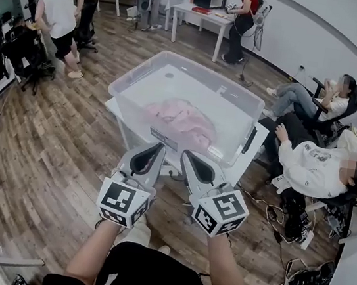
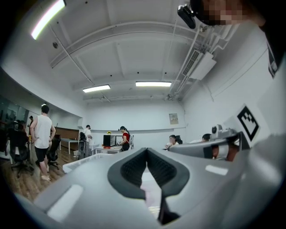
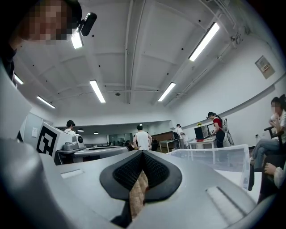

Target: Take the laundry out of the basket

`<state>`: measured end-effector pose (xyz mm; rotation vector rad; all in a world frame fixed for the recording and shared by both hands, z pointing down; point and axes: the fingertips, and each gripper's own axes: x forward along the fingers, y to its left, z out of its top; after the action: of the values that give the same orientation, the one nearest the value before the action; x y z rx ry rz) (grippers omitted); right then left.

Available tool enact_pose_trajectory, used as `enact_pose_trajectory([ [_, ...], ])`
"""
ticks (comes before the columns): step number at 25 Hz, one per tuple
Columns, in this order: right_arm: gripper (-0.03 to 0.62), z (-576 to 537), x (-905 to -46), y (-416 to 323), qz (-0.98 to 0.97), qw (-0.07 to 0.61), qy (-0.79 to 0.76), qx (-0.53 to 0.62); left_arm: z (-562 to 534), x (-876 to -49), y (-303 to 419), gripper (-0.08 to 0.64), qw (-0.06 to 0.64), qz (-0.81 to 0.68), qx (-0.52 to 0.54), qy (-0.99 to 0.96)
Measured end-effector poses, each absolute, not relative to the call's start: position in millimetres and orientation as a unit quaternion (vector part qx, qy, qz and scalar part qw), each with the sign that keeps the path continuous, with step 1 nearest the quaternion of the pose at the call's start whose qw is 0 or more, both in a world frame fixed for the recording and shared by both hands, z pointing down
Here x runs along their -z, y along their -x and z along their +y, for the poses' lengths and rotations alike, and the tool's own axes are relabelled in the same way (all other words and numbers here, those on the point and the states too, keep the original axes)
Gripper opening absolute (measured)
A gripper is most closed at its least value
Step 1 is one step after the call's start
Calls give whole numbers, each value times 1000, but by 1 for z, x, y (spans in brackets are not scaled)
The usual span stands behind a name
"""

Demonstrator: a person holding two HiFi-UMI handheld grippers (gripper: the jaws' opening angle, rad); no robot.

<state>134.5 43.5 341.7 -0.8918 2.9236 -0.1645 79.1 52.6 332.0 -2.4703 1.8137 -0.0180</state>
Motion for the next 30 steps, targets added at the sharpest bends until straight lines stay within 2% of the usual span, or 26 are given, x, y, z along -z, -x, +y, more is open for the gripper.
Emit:
enact_pose_trajectory([
  [10, -3, 26, -338, -128, 951, 42, 301, 50, 41, -333, -67, 8, 38, 594, 1, 804],
  [30, -3, -51, -330, -60, 949, 29, 310, 38, -43, -330, -6, 8, 35, 573, 1, 819],
])
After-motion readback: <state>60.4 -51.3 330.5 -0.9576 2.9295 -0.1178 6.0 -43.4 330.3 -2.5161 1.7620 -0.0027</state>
